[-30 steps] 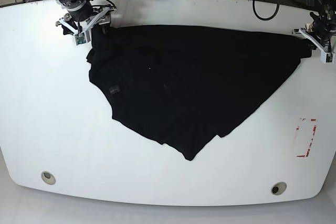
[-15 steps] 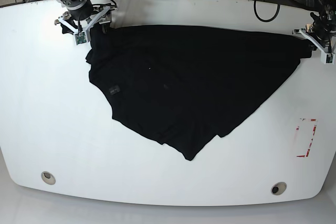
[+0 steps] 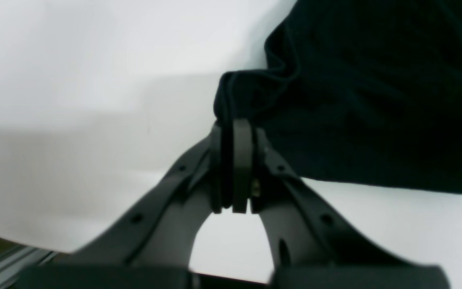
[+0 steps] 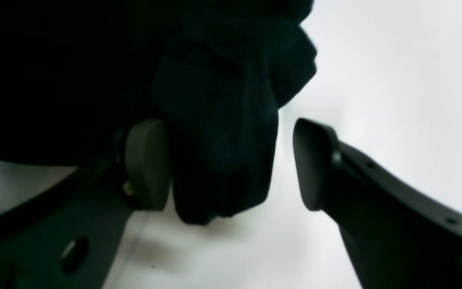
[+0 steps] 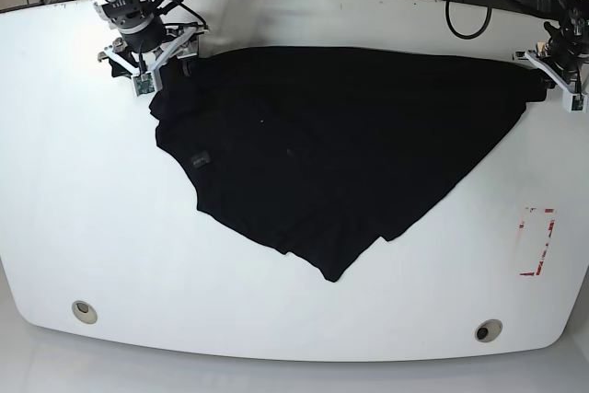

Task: Layout the t-shirt on the table in an organized manner, then fold the t-shirt properly
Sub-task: 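Hold the shirt edge with the right gripper and release with the left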

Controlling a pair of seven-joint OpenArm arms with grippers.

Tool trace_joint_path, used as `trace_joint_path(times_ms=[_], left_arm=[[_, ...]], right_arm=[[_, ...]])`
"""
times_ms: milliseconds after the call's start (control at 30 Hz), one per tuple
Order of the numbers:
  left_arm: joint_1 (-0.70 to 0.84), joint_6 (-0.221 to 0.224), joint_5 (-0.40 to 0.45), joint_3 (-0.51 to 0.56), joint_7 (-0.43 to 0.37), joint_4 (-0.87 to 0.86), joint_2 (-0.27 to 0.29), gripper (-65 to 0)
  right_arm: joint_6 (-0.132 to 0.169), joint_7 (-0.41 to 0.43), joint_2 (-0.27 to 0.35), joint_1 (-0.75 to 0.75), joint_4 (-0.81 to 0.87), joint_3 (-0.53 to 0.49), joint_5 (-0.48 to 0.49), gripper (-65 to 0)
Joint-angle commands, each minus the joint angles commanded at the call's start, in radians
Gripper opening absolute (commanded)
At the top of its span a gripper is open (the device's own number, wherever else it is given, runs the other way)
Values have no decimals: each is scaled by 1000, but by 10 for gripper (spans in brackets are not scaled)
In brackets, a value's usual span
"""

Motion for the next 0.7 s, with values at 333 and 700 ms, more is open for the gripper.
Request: trace_joint_path(times_ms=[333, 700], left_arm=[[0, 0, 0, -2, 0, 0, 0, -650], [-20, 0, 0, -2, 6, 2, 0, -650]], right_arm=[[0, 3, 2, 0, -43, 3, 0, -289], [0, 0, 5, 2, -44, -2, -2, -647]])
